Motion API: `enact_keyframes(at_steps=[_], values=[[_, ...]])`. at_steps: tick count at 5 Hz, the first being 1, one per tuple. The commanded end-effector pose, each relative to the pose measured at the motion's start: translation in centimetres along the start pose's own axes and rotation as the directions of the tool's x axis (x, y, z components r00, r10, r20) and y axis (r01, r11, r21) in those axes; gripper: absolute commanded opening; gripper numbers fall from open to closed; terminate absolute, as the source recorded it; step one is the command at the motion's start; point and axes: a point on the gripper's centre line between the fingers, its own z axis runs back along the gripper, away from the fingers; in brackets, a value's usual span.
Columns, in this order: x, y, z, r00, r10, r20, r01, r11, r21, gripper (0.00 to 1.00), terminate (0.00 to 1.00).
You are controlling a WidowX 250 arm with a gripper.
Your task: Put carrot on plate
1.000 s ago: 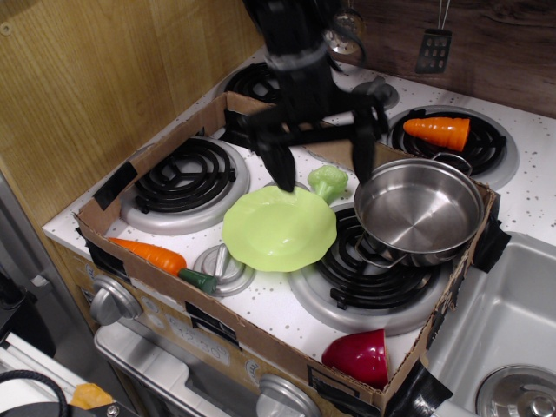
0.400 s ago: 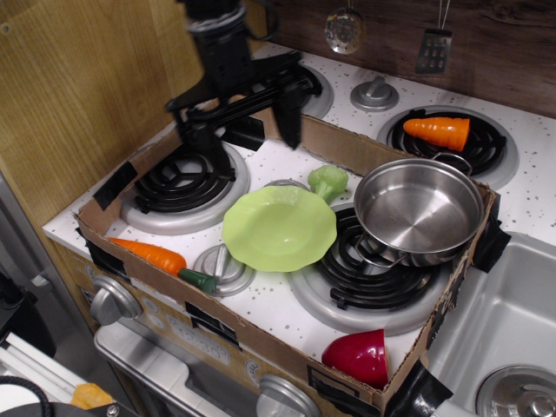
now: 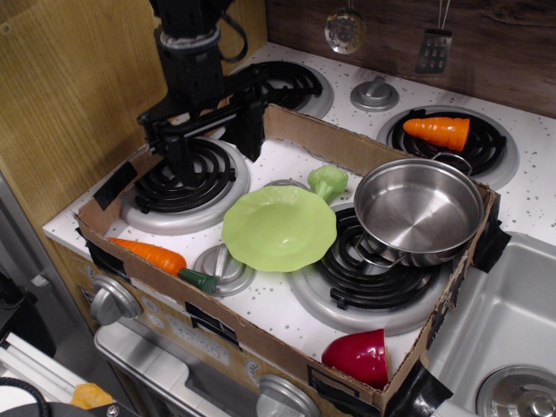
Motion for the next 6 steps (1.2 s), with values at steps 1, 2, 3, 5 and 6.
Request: enact_keyframes(at_steps=[1,2,3,5,6], values=[[0.5,3.4,-1.2,0.999,0.044,0.030,-0.046,0.997,0.069,1.00,0.00],[0.6,5.3,-1.8,0.997,0.068,0.048,-0.072,0.995,0.071,1.00,0.00],[1.1,6.7,-2.4,0.996,0.077,0.049,-0.081,0.994,0.070,1.00,0.00],[2.8,5.7,-2.4,0.999,0.028,0.043,-0.032,0.995,0.099,1.00,0.00],[3.4,5.1,-1.8,0.999,0.015,0.044,-0.020,0.993,0.119,1.00,0.00]])
